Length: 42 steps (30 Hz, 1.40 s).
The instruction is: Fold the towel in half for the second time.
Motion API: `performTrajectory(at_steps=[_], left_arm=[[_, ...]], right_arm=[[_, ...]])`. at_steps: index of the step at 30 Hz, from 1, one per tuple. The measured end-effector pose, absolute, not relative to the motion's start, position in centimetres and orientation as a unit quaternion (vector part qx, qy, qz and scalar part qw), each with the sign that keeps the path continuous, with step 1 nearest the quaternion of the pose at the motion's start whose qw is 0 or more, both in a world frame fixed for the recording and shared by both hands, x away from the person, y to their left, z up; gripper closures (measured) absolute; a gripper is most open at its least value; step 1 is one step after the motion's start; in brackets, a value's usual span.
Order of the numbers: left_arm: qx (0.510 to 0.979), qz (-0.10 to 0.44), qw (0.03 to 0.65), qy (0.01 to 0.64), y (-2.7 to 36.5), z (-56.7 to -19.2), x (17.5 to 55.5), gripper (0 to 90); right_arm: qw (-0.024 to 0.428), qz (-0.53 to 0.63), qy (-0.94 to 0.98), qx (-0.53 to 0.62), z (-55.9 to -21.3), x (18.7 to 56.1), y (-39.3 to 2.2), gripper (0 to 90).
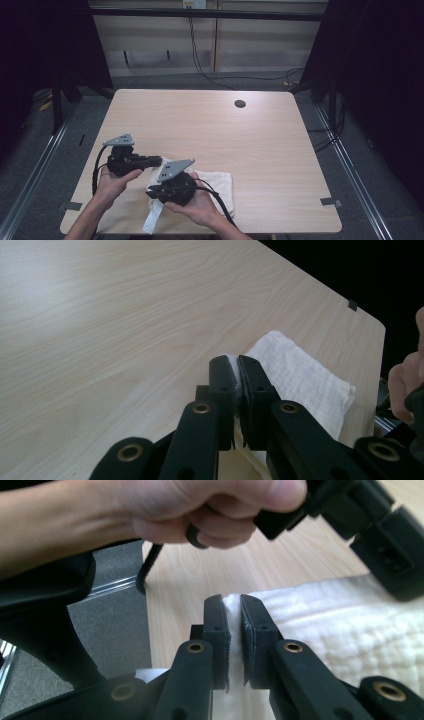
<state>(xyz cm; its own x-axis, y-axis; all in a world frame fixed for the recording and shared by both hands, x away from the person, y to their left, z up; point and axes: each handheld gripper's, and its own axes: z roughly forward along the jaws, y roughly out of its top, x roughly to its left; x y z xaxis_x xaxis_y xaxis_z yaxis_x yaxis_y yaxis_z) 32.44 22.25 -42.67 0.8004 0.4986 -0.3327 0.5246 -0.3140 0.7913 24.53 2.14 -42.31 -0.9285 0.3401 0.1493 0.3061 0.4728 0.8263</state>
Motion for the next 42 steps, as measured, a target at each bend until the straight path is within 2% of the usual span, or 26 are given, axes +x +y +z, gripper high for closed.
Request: performTrajectory(at_steps=[11,27,42], left_arm=[[0.819,-0.031,0.488,0.302,18.6,-42.9,33.4,85.8],[0.836,-0.044,0.468,0.282,13.5,-44.0,34.0,85.8],[0.837,-0.069,0.465,0.279,10.8,-45.4,34.0,85.7]], right_arm=[[0.04,0.479,0.851,0.211,-41.7,24.2,-0.9,83.4],[0.054,0.489,0.826,0.276,-43.6,22.8,-7.3,83.1],[0.073,0.467,0.826,0.306,-44.6,21.6,-8.7,83.0]])
